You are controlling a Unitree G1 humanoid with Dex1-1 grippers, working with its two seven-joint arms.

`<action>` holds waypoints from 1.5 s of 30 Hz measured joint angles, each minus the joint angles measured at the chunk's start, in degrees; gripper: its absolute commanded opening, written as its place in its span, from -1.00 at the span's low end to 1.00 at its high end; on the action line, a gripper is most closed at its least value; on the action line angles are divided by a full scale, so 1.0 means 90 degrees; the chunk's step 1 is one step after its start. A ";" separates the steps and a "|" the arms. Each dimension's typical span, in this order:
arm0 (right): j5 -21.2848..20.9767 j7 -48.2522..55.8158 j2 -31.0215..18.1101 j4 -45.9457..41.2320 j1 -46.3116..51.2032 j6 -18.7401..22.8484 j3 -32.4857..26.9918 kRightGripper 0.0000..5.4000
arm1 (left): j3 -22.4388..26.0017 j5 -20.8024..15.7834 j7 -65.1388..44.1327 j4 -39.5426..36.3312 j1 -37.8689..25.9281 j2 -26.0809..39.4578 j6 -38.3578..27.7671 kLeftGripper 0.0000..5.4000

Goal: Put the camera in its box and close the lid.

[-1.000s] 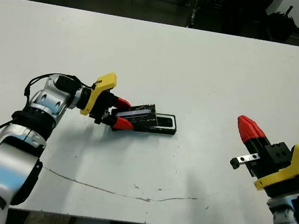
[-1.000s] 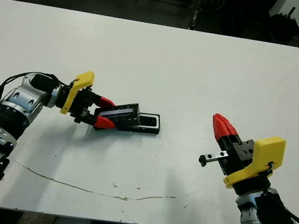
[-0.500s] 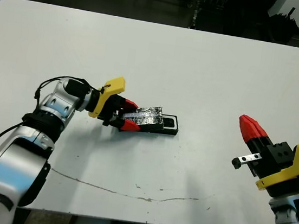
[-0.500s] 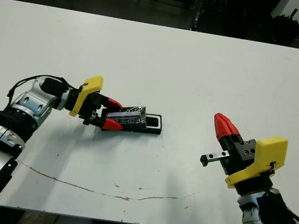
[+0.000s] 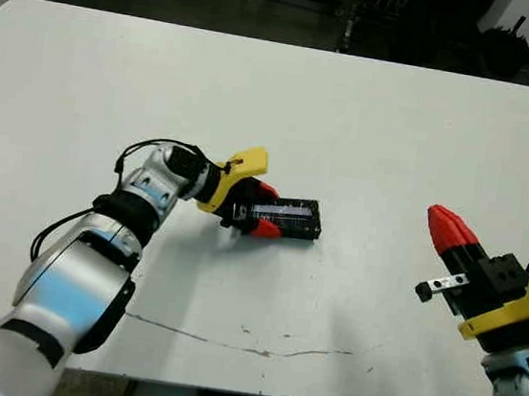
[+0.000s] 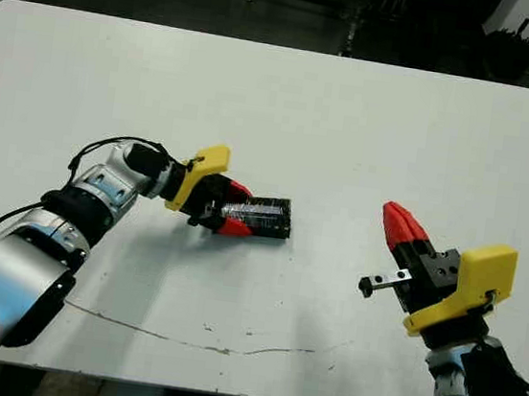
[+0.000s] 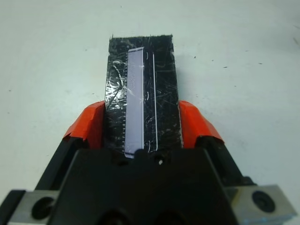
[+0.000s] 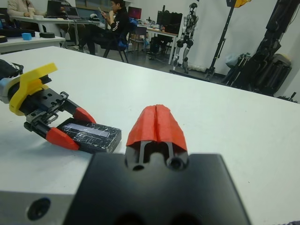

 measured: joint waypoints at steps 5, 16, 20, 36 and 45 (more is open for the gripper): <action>-0.0002 0.0001 0.0000 0.0001 0.0005 -0.0007 0.0000 -1.00 | 0.0004 0.0051 0.0034 0.0185 -0.0107 -0.0090 -0.0048 0.17; -0.0010 -0.0017 0.0028 0.0000 0.0052 -0.0007 0.0067 -1.00 | -0.0006 0.0134 0.0165 0.0322 -0.0140 -0.0166 -0.0024 0.30; -0.0014 -0.0026 0.0043 -0.0011 0.0092 -0.0012 0.0106 -1.00 | 0.0026 0.0129 0.0439 0.0294 0.0013 -0.0342 -0.0165 0.51; -0.0022 -0.0010 0.0049 0.0002 0.0092 -0.0138 0.0191 -1.00 | 0.0533 -0.0418 -0.0374 -0.0606 0.0600 -0.0012 0.0096 1.00; -0.0041 -0.0023 0.0048 0.0014 0.0059 -0.0134 0.0276 -1.00 | 0.1128 -0.1514 -0.0646 -0.2847 0.0839 0.0254 0.1372 1.00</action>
